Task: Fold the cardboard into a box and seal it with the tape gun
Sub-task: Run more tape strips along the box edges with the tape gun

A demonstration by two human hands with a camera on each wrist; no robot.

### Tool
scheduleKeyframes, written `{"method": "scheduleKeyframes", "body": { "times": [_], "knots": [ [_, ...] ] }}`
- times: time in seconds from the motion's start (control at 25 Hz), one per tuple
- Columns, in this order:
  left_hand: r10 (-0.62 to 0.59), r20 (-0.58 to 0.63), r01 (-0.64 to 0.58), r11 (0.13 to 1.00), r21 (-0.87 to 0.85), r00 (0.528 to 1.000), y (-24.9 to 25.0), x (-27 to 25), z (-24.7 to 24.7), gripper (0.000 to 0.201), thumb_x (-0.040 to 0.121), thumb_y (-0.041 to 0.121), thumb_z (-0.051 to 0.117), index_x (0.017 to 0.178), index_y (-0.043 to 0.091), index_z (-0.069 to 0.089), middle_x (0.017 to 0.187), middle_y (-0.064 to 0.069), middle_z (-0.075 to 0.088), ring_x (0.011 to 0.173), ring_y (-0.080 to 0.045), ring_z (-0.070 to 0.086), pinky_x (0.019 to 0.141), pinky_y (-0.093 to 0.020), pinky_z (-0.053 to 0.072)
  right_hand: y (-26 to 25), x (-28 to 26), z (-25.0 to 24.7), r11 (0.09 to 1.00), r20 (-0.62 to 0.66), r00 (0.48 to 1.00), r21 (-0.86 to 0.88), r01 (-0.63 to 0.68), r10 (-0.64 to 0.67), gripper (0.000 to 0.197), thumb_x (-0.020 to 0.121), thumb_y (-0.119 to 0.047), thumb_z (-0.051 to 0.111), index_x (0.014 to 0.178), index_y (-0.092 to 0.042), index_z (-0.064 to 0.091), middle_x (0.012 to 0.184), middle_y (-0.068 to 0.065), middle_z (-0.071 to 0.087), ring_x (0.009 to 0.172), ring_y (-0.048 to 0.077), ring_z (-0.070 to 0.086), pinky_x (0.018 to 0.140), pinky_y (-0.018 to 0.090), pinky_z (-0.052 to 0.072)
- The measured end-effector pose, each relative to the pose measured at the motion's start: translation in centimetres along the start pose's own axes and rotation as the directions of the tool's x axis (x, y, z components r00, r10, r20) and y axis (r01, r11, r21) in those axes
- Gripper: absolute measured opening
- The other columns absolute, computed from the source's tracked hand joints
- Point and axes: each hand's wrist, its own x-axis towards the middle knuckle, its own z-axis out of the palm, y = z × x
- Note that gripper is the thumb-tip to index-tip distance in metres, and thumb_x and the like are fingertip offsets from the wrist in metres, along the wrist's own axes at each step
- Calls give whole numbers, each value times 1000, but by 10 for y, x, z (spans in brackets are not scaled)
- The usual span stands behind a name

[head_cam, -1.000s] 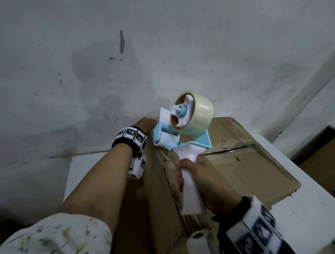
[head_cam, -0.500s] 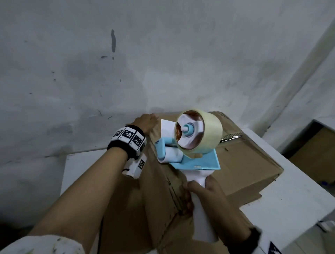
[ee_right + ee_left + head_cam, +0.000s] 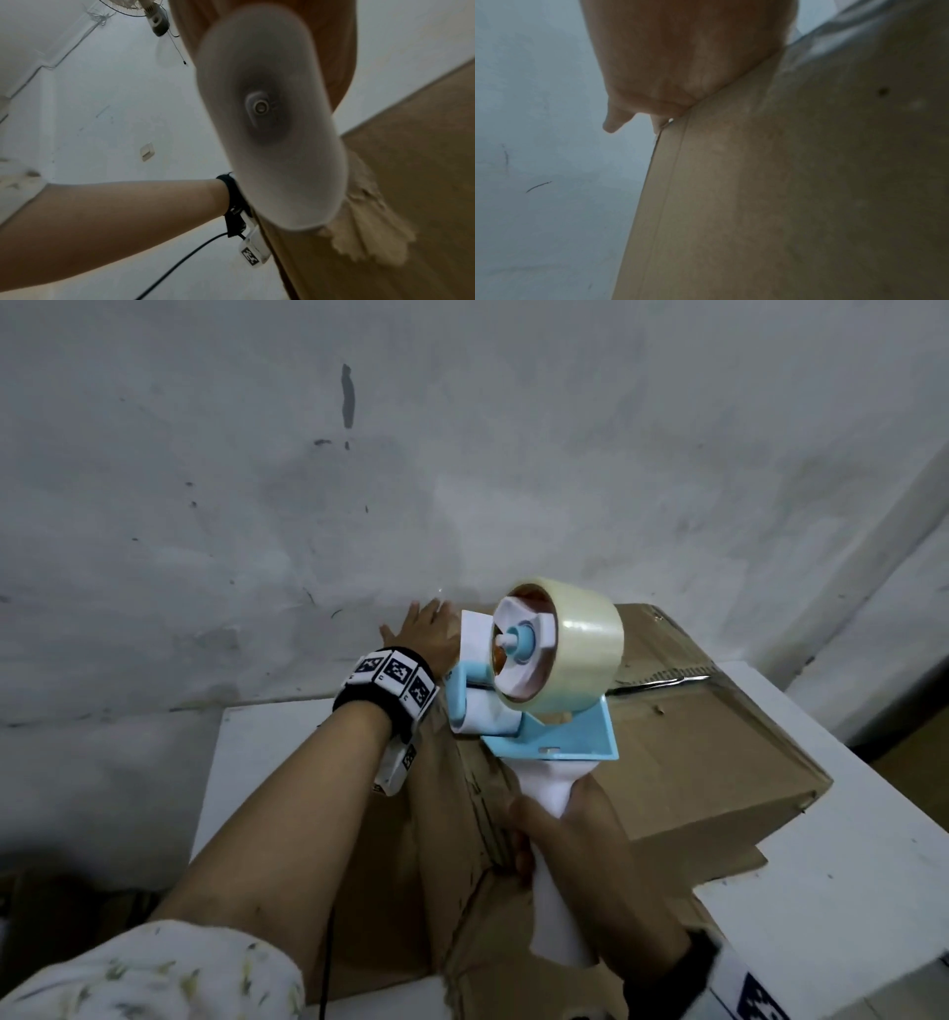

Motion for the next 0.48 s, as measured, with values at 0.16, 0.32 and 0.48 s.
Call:
{"method": "scheduleKeyframes", "body": {
  "times": [0.16,0.32,0.48],
  "knots": [
    [-6,9,5,1000,29,1000,1,-2,-3,61,97,41,29,148,19,3,158,2,-5,146,-22,-7,115,-58,0,13,-43,-11,998,-13,999,52,-29,30,63,39,-52,75,92,-20,59,66,-12,64,60,8,59,50,19,46],
    [-9,-107,20,995,99,994,12,-20,-8,70,94,50,32,148,22,-1,155,-2,-21,143,-23,-19,110,-61,-7,34,-68,-7,989,-70,988,79,-129,135,80,40,-50,63,110,-13,59,81,22,66,50,18,52,58,25,43],
    [14,-246,-46,991,-123,969,13,-59,-2,63,93,42,43,146,24,15,158,-3,-5,145,-22,-8,112,-57,-5,16,-75,-15,988,-19,995,121,-98,101,41,57,-32,68,72,5,62,42,-10,53,34,6,47,42,16,40]
  ]
}}
